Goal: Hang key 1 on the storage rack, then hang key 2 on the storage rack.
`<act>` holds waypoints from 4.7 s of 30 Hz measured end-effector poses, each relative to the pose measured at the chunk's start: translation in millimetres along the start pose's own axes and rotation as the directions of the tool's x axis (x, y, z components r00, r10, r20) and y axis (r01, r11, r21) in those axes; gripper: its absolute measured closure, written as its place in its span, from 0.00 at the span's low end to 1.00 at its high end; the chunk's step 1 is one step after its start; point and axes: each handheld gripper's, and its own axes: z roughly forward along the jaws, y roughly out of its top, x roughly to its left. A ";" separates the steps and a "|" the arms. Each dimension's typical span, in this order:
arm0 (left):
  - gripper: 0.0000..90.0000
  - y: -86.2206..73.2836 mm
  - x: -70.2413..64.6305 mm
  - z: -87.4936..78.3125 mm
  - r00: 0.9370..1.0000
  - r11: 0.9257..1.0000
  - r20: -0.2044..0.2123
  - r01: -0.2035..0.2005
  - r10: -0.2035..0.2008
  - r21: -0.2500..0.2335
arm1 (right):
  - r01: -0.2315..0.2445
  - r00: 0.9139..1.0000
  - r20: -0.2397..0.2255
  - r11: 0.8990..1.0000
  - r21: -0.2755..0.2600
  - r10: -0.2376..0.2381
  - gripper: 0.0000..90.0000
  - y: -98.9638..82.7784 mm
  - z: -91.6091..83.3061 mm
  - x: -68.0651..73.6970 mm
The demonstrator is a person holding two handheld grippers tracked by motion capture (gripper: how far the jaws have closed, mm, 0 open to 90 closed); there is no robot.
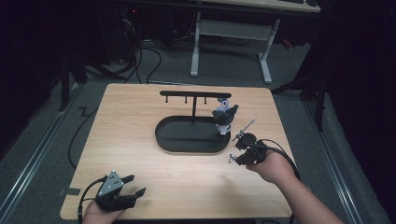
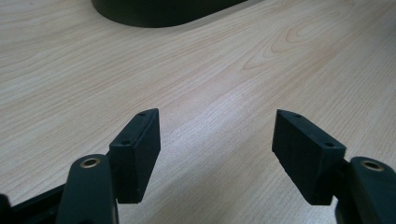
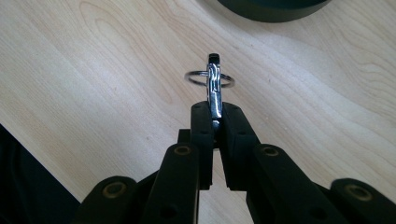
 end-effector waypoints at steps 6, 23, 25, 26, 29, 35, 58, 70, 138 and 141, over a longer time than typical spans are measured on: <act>0.37 -0.3 0.2 0.2 1.000 1.000 -0.002 0.003 -0.003 0.000 | 0.004 1.000 0.020 1.000 0.000 -0.004 0.94 9.7 -10.8 -1.3; 0.37 -0.9 0.8 -2.4 1.000 1.000 0.001 0.001 -0.001 -0.005 | -0.008 1.000 0.025 0.999 -0.034 0.009 0.94 55.4 -26.3 -2.9; 0.37 -1.6 0.2 -2.8 1.000 1.000 0.002 -0.005 0.005 0.001 | -0.023 0.999 0.026 0.999 -0.030 0.024 0.94 60.4 -26.4 -2.5; 0.37 -2.1 -0.1 -2.6 1.000 1.000 0.002 -0.008 0.008 0.003 | -0.007 1.000 0.028 0.999 -0.036 0.008 0.94 62.7 -26.2 -4.1; 0.37 -2.1 0.4 -3.1 1.000 1.000 0.001 -0.006 0.006 0.003 | -0.037 0.999 0.038 0.999 -0.040 0.038 0.94 71.1 -29.0 -4.7; 0.37 -1.8 0.4 -3.9 1.000 1.000 0.002 -0.004 0.004 0.000 | -0.009 0.998 0.057 0.998 -0.055 0.012 0.94 89.1 -36.8 -9.2; 0.37 -3.5 0.9 -4.5 1.000 1.000 0.009 0.000 0.000 0.009 | -0.042 0.997 0.065 0.992 -0.116 0.050 0.94 144.4 -60.1 -20.2; 0.37 -4.4 2.3 -5.0 1.000 1.000 0.008 0.007 -0.008 0.006 | -0.057 0.994 0.083 0.987 -0.149 0.070 0.94 162.1 -73.6 -24.2; 0.37 -4.3 -1.8 1.4 1.000 0.999 0.019 -0.020 0.020 0.033 | -0.101 0.994 0.022 0.976 -0.192 0.108 0.67 122.0 0.4 -9.2; 0.37 -4.2 -2.5 2.0 1.000 0.999 0.020 -0.023 0.023 0.038 | -0.084 0.995 0.029 0.975 -0.205 0.092 0.59 111.3 7.9 -1.8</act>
